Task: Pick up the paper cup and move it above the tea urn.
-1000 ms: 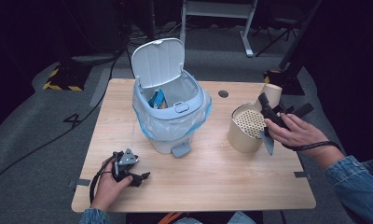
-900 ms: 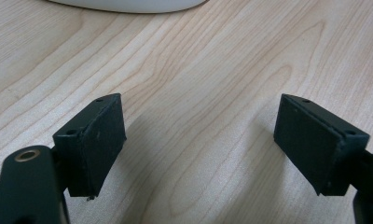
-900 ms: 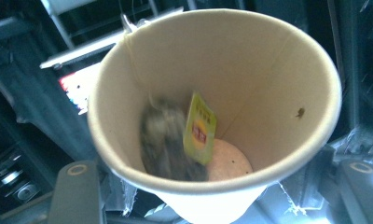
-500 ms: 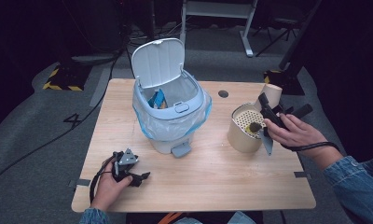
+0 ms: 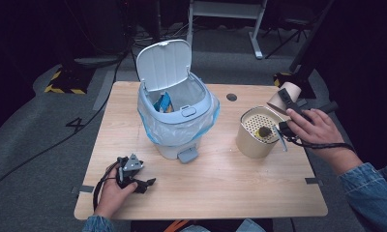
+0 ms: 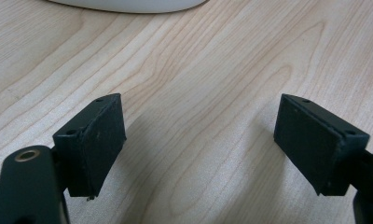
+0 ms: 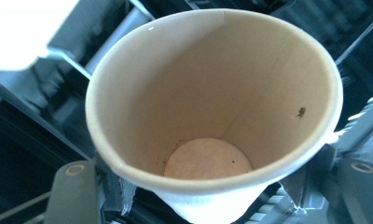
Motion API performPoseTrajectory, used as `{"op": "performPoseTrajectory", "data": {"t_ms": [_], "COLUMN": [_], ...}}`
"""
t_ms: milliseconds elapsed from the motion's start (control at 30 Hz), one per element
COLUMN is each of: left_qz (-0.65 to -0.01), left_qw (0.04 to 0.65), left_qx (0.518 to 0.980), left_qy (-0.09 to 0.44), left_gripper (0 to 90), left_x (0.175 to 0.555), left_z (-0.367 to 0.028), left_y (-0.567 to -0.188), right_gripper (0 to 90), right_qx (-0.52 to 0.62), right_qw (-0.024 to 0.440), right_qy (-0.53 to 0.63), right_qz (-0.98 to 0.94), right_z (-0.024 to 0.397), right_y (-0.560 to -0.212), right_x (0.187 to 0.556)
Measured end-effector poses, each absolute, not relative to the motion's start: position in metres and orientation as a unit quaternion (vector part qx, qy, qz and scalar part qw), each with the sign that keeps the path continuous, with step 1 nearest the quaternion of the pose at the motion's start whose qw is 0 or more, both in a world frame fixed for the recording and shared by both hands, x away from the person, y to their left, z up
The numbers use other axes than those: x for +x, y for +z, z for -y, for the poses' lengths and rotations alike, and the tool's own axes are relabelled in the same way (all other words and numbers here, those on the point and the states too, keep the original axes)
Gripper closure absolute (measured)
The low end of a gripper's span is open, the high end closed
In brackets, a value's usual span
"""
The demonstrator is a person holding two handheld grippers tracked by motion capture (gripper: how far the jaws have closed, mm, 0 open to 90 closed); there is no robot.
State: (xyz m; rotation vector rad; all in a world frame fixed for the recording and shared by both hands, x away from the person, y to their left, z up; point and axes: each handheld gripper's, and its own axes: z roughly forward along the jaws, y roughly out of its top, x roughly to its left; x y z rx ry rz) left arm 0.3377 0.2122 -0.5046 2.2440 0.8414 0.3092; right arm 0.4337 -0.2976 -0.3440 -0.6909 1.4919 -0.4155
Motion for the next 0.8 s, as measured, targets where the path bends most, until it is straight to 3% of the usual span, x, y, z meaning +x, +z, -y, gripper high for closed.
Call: {"op": "performPoseTrajectory", "data": {"t_ms": [167,300,800], "left_qz": [-0.326,-0.326,-0.325], "left_qw": [0.354,0.354,0.355], "left_qx": [0.868,0.868,0.868], "left_qy": [0.121,0.120,0.119], "left_gripper": [16.8,16.8,16.8], "left_x": [0.337,0.338,0.338], "left_z": [-0.212,-0.212,-0.212], "left_y": [-0.505,-0.504,-0.504], "right_gripper": [31.6,31.5,31.4], "right_qx": [-0.245,-0.178,0.144], "right_qw": [0.643,0.599,0.329], "right_qy": [-0.095,-0.014,0.332], "right_qz": [-0.720,-0.780,-0.872], "right_z": [0.307,0.311,0.332], "right_y": [-0.331,-0.326,-0.312], "right_x": [0.438,0.443,0.461]}}
